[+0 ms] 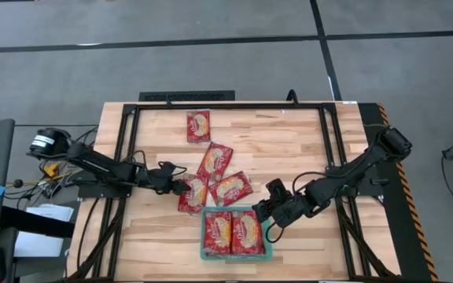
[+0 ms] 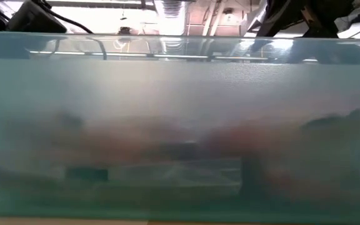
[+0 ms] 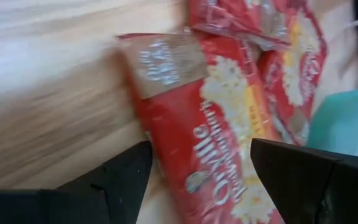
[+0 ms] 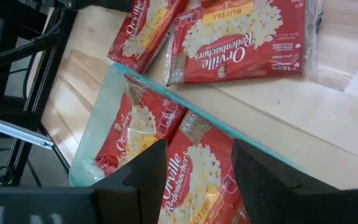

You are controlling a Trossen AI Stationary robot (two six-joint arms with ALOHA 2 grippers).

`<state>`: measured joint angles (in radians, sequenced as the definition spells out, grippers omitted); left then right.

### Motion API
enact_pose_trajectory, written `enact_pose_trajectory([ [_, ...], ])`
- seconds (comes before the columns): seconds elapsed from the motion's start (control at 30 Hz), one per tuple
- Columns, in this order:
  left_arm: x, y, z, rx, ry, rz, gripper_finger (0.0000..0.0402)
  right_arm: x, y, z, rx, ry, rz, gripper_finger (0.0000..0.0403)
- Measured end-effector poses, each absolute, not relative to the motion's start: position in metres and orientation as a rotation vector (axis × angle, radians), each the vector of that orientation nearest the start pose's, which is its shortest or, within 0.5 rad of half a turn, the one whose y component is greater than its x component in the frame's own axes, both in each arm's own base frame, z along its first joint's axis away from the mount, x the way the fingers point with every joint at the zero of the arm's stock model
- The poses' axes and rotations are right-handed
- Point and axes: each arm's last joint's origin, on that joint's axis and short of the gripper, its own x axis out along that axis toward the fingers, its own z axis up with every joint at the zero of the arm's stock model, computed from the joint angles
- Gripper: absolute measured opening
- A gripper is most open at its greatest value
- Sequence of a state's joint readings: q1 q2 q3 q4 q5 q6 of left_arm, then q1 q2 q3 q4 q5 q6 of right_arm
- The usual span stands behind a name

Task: Sort popcorn bags into baskets
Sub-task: Put the red popcorn bag into the green bin

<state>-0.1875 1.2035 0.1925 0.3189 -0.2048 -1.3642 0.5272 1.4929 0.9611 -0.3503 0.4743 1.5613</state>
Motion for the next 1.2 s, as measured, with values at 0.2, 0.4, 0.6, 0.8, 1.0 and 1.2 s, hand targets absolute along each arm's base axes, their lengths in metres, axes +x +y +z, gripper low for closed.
enact_pose_trajectory([
  [0.2,0.185,-0.029,0.096,-1.181,0.585,0.514,0.0247,0.269,0.134,0.222,1.046,0.601,-0.545,0.0195],
  [0.4,0.189,-0.03,0.093,-1.114,0.604,0.502,0.013,0.272,0.128,0.222,1.025,0.597,-0.554,0.0188],
  [0.6,0.188,-0.03,0.092,-1.075,0.616,0.495,0.0013,0.275,0.121,0.222,1.004,0.591,-0.565,0.0182],
  [0.8,0.192,-0.029,0.104,-1.097,0.554,0.486,0.0002,0.283,0.111,0.225,0.993,0.55,-0.56,0.0181],
  [1.0,0.196,-0.019,0.128,-1.107,0.431,0.464,0.0001,0.297,0.095,0.233,0.978,0.466,-0.515,0.0198],
  [1.2,0.194,-0.012,0.146,-1.16,0.324,0.43,0.0,0.307,0.074,0.238,1.012,0.419,-0.503,0.0229],
])
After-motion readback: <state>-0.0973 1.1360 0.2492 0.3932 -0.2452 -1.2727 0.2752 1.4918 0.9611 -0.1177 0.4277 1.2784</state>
